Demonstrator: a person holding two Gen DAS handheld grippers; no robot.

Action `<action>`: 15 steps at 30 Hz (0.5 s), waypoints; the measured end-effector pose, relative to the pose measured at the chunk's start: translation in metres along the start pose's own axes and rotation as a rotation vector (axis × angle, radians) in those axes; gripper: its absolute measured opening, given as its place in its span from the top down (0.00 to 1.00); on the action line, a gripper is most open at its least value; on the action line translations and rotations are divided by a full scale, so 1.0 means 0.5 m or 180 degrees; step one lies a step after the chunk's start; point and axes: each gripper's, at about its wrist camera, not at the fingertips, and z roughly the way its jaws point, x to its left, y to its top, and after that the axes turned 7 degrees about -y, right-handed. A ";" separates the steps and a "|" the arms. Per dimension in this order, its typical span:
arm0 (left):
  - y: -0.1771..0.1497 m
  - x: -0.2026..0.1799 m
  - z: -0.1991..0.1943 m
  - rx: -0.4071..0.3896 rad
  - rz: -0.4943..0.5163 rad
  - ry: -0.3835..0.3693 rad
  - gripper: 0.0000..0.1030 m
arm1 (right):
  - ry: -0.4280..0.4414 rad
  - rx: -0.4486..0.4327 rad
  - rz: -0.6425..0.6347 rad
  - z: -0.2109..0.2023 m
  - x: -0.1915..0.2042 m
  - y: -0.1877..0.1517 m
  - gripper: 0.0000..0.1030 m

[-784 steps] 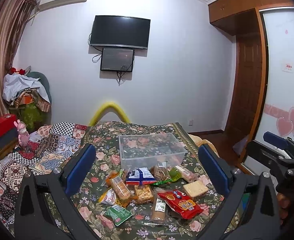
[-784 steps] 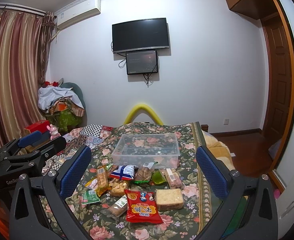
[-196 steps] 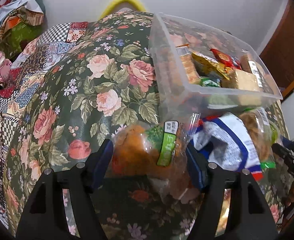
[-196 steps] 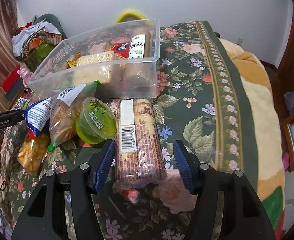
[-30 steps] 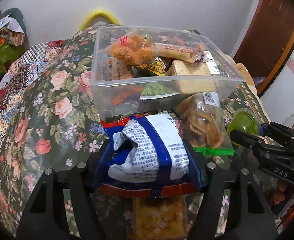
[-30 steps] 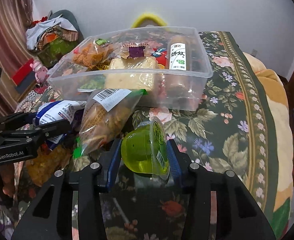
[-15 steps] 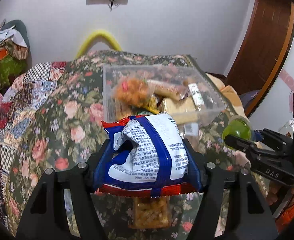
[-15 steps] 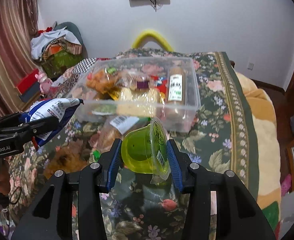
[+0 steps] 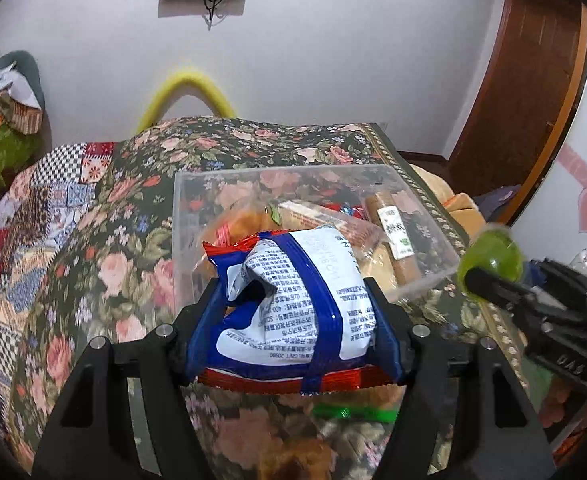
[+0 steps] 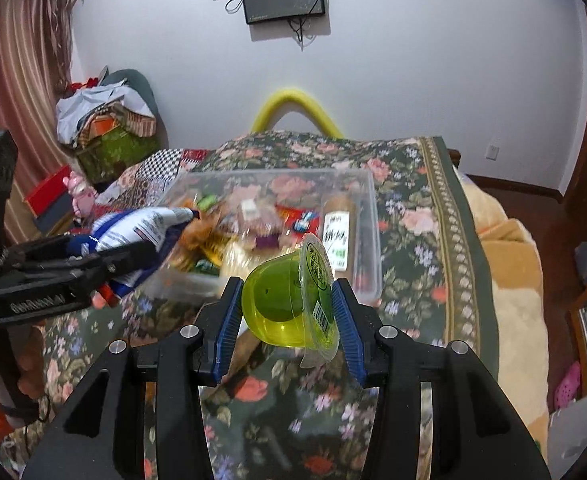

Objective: Organize snacks
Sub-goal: 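Carry the chip bag and jelly cup over the box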

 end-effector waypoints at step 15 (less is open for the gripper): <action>0.033 0.042 0.067 0.0019 0.0079 0.0206 0.35 | -0.0070 0.0110 0.0028 0.086 -0.018 0.051 0.59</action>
